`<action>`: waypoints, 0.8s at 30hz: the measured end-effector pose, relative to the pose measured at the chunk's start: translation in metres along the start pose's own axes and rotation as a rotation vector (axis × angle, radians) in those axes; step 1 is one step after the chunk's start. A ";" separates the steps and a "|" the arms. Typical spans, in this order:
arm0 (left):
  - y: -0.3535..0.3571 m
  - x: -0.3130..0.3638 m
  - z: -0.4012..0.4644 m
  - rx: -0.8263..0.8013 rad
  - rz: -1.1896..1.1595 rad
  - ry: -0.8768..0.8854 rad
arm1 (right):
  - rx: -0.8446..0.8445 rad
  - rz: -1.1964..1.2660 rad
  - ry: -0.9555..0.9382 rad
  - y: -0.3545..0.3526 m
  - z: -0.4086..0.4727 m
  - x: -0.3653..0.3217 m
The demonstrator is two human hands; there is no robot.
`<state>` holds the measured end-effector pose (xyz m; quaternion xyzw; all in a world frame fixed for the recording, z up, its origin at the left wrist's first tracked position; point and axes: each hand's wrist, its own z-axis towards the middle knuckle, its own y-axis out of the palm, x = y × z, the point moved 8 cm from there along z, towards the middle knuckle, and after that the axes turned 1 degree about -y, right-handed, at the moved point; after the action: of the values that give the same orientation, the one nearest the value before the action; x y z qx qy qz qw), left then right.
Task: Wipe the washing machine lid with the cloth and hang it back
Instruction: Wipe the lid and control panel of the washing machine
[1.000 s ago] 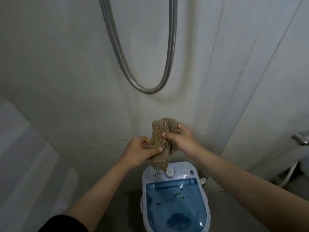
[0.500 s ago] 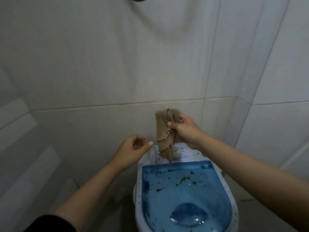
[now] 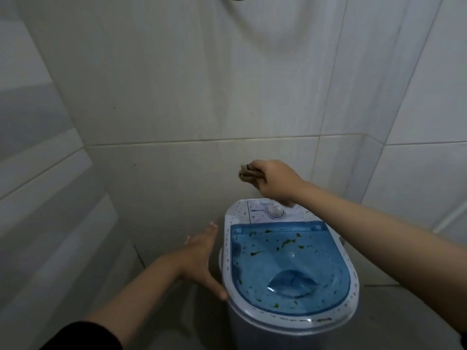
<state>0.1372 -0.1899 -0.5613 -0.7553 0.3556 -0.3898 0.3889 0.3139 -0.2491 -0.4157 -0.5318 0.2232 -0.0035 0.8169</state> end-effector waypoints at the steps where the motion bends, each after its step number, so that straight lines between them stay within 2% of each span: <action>1: 0.004 -0.002 0.002 -0.014 0.008 0.008 | -0.026 -0.111 -0.032 0.008 0.005 -0.004; 6: 0.025 -0.006 0.014 -0.057 0.007 0.058 | -0.203 -0.358 -0.053 0.057 0.011 -0.007; 11: 0.035 -0.013 0.026 -0.039 -0.013 0.085 | -0.350 -0.435 0.012 0.101 0.008 -0.003; 14: 0.036 -0.010 0.028 -0.037 -0.025 0.111 | -0.370 -0.435 0.025 0.117 0.006 -0.004; 24: 0.041 -0.015 0.032 0.045 -0.182 0.190 | -0.405 -0.475 -0.149 0.136 -0.032 -0.038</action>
<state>0.1485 -0.1851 -0.6137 -0.7353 0.3121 -0.5008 0.3332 0.2361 -0.2081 -0.5310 -0.7195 0.0286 -0.1107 0.6851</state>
